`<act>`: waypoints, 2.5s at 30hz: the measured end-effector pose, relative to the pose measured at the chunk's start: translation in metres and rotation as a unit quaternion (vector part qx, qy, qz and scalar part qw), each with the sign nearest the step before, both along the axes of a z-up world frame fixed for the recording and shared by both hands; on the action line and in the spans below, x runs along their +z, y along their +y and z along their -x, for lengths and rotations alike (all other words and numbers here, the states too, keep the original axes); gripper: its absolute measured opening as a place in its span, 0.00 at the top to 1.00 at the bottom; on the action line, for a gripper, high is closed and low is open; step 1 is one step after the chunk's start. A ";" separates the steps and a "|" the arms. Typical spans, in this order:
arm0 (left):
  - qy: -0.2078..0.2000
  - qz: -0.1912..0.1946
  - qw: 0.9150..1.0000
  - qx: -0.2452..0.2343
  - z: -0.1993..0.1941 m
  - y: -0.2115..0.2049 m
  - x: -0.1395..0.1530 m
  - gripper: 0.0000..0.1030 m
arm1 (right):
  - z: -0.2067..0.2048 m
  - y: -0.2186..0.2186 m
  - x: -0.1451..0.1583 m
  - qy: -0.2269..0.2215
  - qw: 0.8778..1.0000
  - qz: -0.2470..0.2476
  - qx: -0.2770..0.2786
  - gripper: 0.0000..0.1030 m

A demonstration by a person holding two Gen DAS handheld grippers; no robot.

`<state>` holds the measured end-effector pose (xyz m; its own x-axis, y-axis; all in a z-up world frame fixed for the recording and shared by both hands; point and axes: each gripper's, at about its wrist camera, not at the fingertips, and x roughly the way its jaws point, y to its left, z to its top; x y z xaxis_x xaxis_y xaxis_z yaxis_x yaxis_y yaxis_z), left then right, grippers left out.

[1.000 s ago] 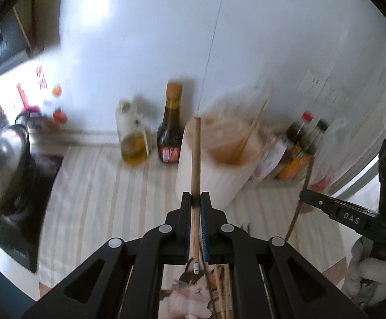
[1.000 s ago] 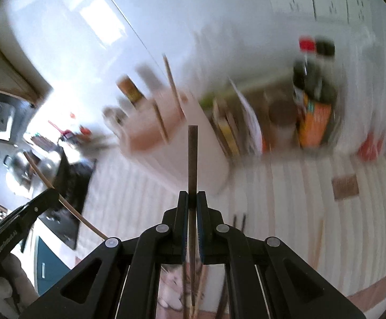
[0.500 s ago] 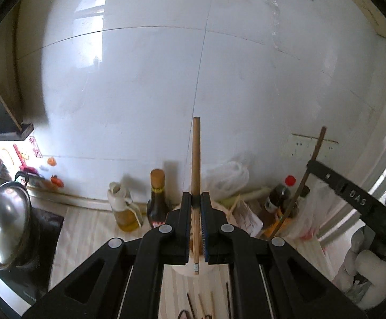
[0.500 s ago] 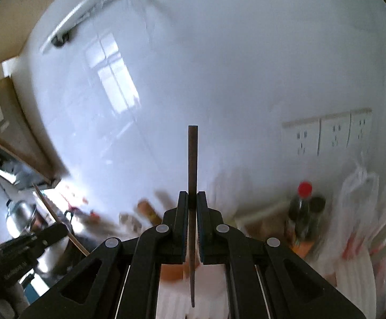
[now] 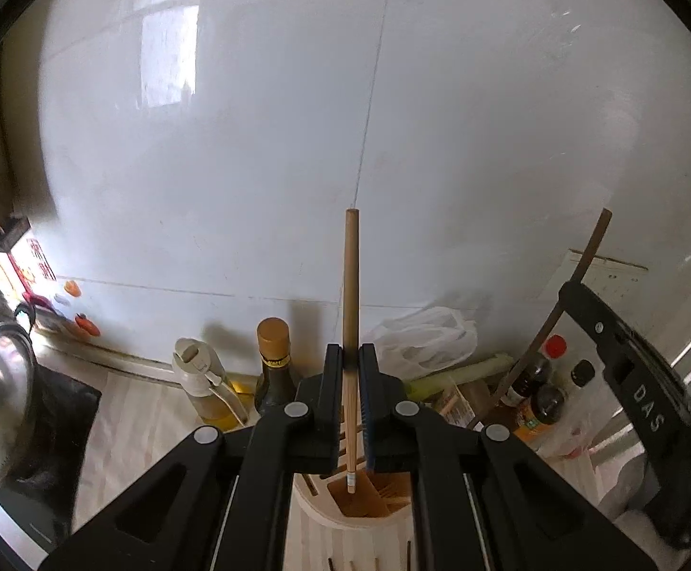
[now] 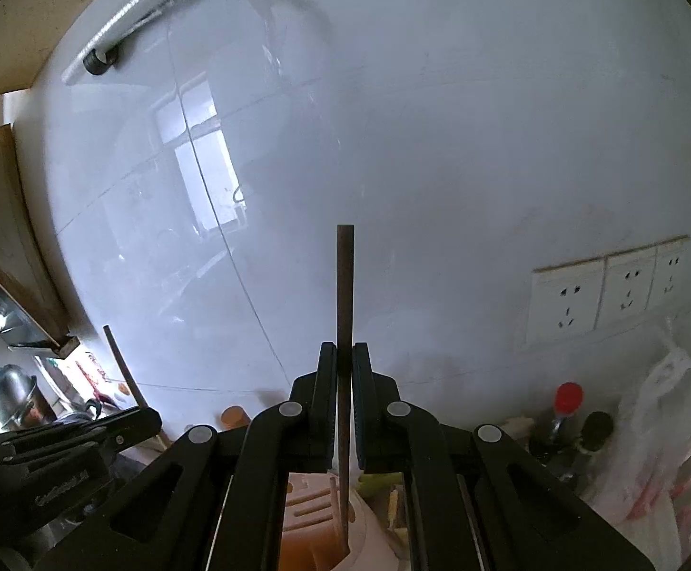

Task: Organize utensils
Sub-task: 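Open both tools to release the chopsticks into the holder, then move both tools back down toward the remaining chopsticks on the mat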

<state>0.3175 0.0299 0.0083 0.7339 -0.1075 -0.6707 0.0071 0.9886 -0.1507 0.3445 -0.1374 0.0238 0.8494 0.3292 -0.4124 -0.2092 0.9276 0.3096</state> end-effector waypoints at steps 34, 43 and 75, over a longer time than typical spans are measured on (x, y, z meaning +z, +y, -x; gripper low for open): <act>0.002 0.037 0.999 0.019 0.008 0.012 -0.016 0.14 | 0.031 0.000 -0.077 0.091 0.988 -0.022 0.119 0.53; -0.010 -0.052 0.996 0.067 0.055 0.024 -0.023 0.00 | 0.068 0.006 -0.071 0.117 0.989 0.074 0.058 0.01; 0.112 -0.052 0.992 0.015 0.156 0.022 -0.111 0.01 | 0.187 -0.053 -0.117 0.257 0.959 0.086 -0.082 0.08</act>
<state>0.1614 0.0523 -0.1027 0.5668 -0.0094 -0.8238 -0.0457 0.9980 -0.0428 0.1575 -0.1899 -0.0937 0.5530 0.0984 -0.8273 0.0831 0.9815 0.1723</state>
